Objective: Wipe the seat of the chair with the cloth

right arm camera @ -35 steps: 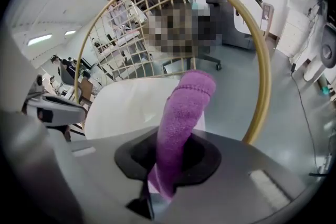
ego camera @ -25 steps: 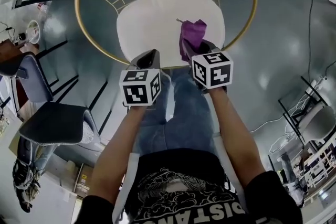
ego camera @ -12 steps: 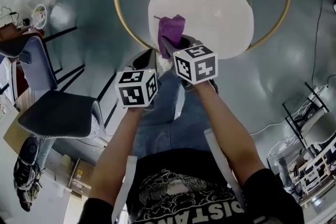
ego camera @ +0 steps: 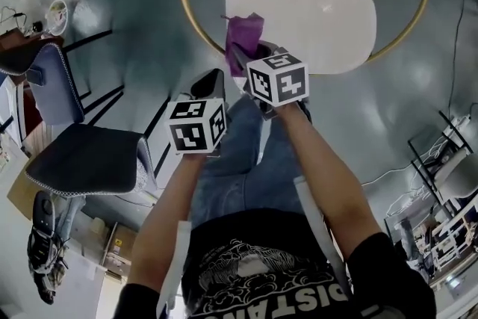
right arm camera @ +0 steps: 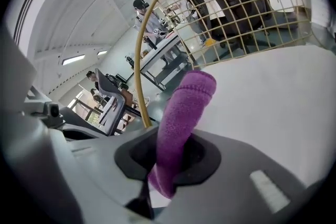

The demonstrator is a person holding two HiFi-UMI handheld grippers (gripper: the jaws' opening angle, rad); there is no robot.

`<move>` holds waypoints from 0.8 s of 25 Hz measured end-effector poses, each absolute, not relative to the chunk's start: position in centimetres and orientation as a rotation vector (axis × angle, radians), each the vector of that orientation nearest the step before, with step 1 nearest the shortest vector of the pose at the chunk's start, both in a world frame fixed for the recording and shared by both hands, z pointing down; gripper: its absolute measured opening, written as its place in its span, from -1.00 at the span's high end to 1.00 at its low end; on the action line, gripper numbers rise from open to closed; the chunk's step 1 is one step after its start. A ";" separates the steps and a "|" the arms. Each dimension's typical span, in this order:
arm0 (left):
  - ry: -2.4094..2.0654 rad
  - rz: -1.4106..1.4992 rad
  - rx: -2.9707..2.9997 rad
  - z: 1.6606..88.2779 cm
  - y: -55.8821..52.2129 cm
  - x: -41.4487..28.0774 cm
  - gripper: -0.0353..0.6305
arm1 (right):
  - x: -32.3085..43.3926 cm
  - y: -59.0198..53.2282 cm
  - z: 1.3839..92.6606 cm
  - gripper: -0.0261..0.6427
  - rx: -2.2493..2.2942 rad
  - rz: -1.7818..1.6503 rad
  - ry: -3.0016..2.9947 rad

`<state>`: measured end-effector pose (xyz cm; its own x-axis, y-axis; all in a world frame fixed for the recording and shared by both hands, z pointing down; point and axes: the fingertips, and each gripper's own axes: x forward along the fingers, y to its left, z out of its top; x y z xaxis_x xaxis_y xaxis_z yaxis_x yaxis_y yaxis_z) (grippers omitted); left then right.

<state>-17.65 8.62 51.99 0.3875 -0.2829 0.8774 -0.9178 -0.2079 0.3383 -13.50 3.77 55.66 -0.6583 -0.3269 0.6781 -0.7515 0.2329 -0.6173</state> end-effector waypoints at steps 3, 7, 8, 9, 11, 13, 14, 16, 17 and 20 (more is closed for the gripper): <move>-1.044 0.847 1.730 52.0 8.4 -16.6 0.91 | -12.5 4.4 55.9 0.74 1.005 1.417 -2.089; -1.004 0.847 1.761 52.2 8.3 -14.6 0.91 | -10.3 5.5 56.3 0.74 1.044 1.421 -2.051; -0.994 0.848 1.766 52.2 8.3 -14.1 0.91 | -9.7 5.8 56.4 0.74 1.055 1.425 -2.039; -0.988 0.847 1.770 52.3 8.3 -13.7 0.91 | -9.2 6.1 56.6 0.74 1.064 1.428 -2.028; -0.977 0.847 1.774 52.4 8.4 -12.8 0.91 | -8.1 6.8 56.9 0.74 1.074 1.434 -2.010; -0.962 0.850 1.776 52.6 8.6 -11.6 0.91 | -7.0 7.4 57.3 0.74 1.081 1.440 -1.995; -0.955 0.852 1.778 52.7 8.7 -11.0 0.91 | -6.4 7.6 57.5 0.74 1.087 1.442 -1.989; -0.946 0.855 1.782 53.0 8.9 -9.9 0.91 | -5.4 7.8 57.8 0.74 1.094 1.442 -1.982; -0.944 0.856 1.782 53.1 9.0 -9.3 0.91 | -4.9 7.9 58.0 0.74 1.095 1.441 -1.981; -0.939 0.861 1.775 53.5 9.4 -8.0 0.91 | -3.7 8.3 58.3 0.74 1.087 1.439 -1.977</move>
